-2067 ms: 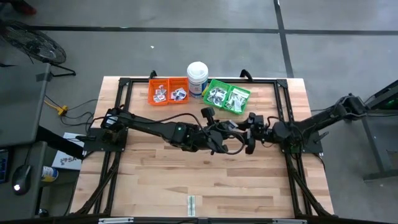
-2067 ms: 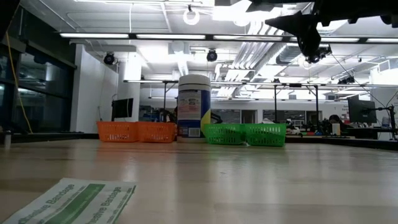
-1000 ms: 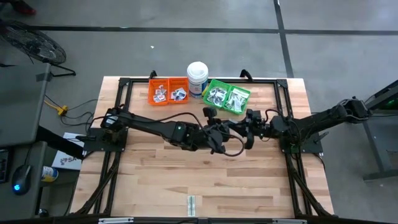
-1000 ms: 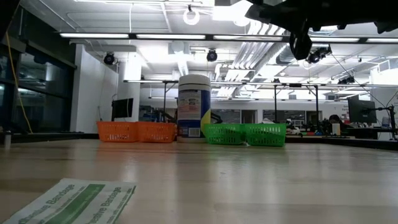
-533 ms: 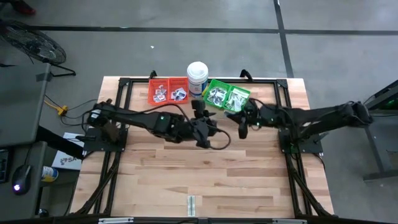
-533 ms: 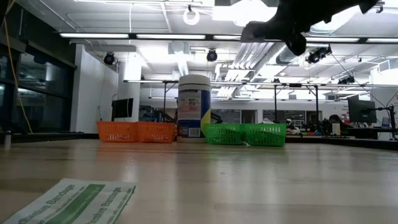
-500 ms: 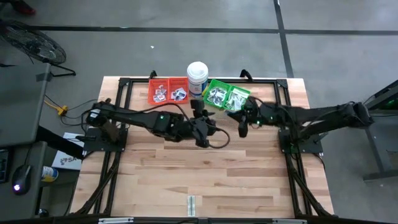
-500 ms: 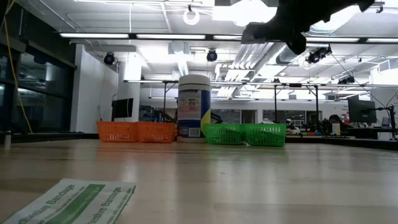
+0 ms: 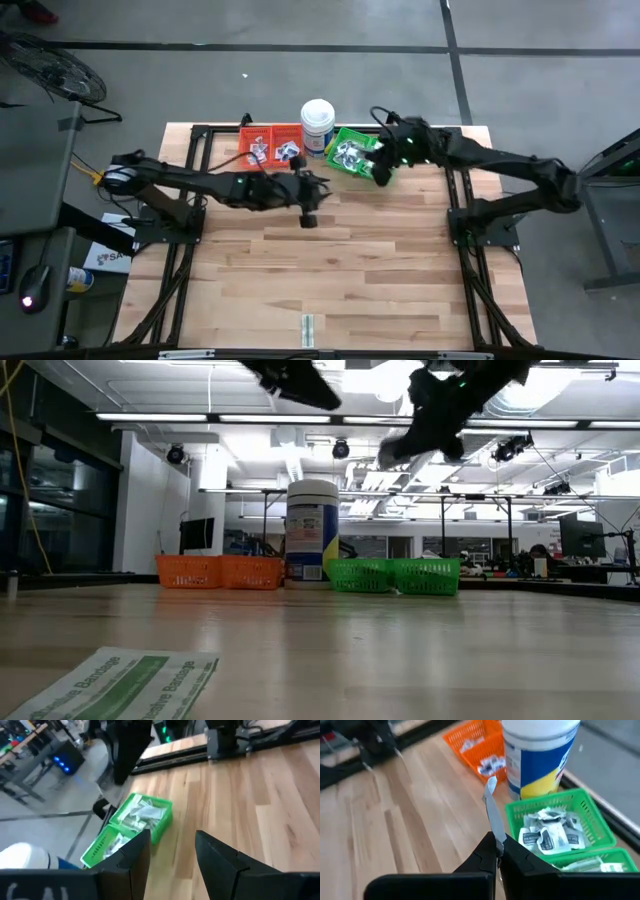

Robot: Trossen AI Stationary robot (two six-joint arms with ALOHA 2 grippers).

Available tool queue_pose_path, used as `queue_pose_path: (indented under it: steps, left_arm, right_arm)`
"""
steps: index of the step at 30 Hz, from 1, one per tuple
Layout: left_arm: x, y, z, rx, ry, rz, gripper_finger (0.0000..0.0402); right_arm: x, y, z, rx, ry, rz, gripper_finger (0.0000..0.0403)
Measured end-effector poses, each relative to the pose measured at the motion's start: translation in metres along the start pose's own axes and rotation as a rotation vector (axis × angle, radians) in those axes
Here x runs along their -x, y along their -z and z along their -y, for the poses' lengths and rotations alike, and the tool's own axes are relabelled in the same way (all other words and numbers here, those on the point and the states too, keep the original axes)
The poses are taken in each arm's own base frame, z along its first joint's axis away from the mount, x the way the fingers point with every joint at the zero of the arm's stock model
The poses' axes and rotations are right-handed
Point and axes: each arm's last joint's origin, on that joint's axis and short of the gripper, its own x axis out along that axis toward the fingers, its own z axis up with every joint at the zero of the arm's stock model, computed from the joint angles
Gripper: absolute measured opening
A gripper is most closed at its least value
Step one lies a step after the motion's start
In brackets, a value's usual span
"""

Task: Pick & Place First Aid Supplies
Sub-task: Put the black towelette pack into the left green bin

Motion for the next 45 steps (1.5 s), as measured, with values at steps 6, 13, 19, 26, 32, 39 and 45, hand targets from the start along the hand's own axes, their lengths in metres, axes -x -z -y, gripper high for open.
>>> queue_pose_path:
  steps: [6,13,19,26,32,39,45]
  left_arm:
    - [0.025,0.032,-0.027,0.042,0.034,0.093,0.0151]
    - [0.06,0.065,-0.05,0.07,0.02,0.161,0.0151]
    - [0.076,0.087,-0.055,0.068,0.021,0.173,0.0151]
    - [0.081,0.102,-0.054,0.069,0.027,0.165,0.0151]
    - [0.081,0.104,-0.053,0.056,0.057,0.168,0.0151]
    - [0.081,0.105,-0.051,0.043,0.087,0.172,0.0151]
    - [0.081,0.106,-0.05,0.037,0.131,0.169,0.0151]
  right_arm:
    - [-0.04,-0.018,0.029,-0.042,-0.014,-0.126,0.0]
    - [-0.078,-0.026,0.062,-0.106,-0.017,-0.22,0.0]
    - [-0.112,-0.009,0.083,-0.208,0.009,-0.323,0.0]
    - [-0.141,0.005,0.091,-0.299,0.025,-0.361,0.0]
    - [-0.142,0.005,0.093,-0.32,0.081,-0.348,0.0027]
    - [-0.142,0.005,0.093,-0.33,0.077,-0.35,0.0115]
    - [-0.125,-0.006,0.09,-0.315,0.071,-0.304,0.0176]
